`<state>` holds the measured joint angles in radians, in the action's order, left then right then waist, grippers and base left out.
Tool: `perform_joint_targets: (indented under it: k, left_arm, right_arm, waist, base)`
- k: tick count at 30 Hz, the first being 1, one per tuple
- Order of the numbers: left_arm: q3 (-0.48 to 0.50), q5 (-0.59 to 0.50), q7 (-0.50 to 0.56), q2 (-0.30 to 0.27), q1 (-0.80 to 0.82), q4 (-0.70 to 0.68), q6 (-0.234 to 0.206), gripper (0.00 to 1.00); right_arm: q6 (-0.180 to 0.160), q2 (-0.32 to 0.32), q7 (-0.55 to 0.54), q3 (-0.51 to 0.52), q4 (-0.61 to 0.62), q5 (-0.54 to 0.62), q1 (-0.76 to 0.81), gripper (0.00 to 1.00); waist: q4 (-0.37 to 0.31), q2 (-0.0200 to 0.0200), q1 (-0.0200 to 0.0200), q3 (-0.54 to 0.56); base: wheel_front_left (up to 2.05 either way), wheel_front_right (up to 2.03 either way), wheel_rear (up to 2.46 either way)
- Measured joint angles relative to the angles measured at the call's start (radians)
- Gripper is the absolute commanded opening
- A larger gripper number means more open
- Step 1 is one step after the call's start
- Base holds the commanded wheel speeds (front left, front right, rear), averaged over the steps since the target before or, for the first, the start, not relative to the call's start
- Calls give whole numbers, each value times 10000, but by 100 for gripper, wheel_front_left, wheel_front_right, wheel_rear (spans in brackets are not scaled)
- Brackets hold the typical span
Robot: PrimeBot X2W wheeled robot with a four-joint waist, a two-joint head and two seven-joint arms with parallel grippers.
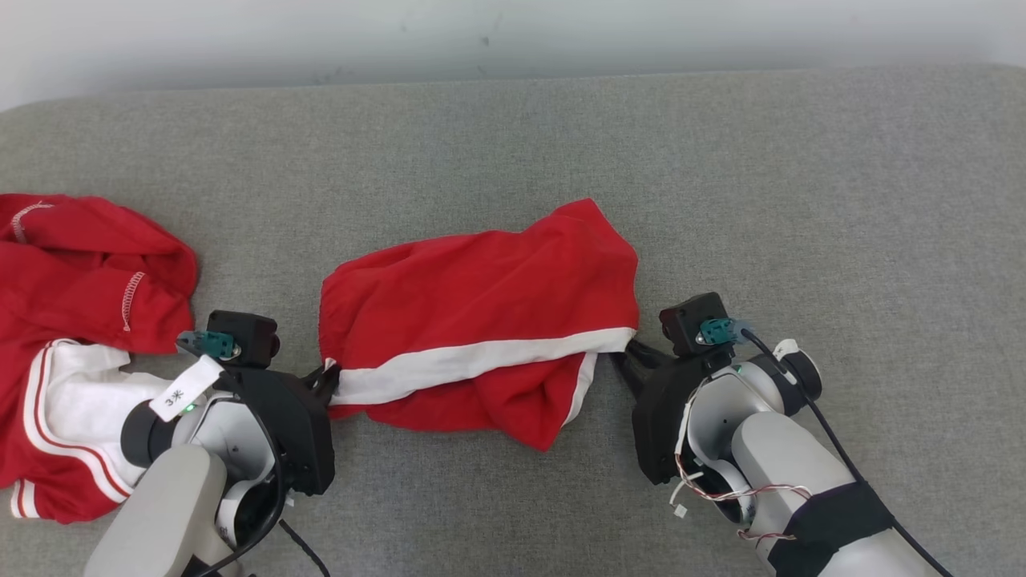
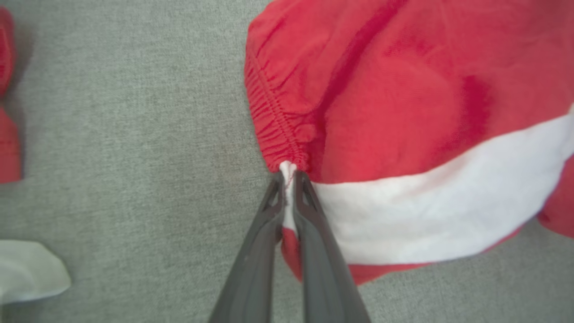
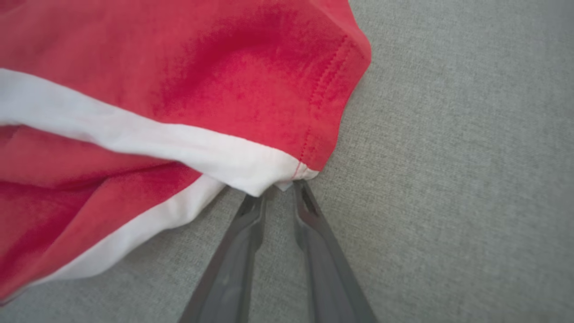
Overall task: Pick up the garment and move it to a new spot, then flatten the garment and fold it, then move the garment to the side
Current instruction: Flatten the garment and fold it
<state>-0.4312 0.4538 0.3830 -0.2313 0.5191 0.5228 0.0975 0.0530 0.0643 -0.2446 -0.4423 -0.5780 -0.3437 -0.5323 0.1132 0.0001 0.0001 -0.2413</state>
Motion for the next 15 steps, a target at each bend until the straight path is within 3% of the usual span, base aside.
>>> perform_joint_targets:
  k: [2, 4, 9, 10, 11, 15]
  left_arm:
    - [-2, 0, -65, 0, 3, 42, 0, 0]
    - [-10, 0, -69, 4, 19, 61, 2, 0]
    - [-21, 4, -146, 25, 33, 128, 10, 0]
    - [-23, 17, -174, 29, 34, 142, 10, 0]
    - [-25, 17, -176, 29, 35, 153, 10, 0]
    - [-21, 19, -232, 19, 37, 194, 12, 0]
  right_arm:
    - [-19, 0, 102, -127, -46, -90, -56, 15]
    - [-102, 0, 205, -215, -100, -111, -107, 0]
    - [-201, 0, 424, -270, -257, -265, -159, 0]
    - [-253, 0, 426, -272, -282, -291, -159, 64]
    - [-278, 0, 428, -268, -328, -293, -159, 100]
    - [-366, -17, 560, -196, -441, -324, -160, 100]
  waist:
    - [9, 0, 0, 2]
    - [14, 0, 0, 4]
    - [11, 0, 0, -10]
    - [6, 0, -1, -15]
    - [1, 0, 0, -18]
    - [-39, 0, -1, -25]
  base:
    - [0, 0, 0]
    - [0, 0, 0]
    - [0, 0, 0]
    - [0, 0, 0]
    - [0, 0, 0]
    - [0, 0, 0]
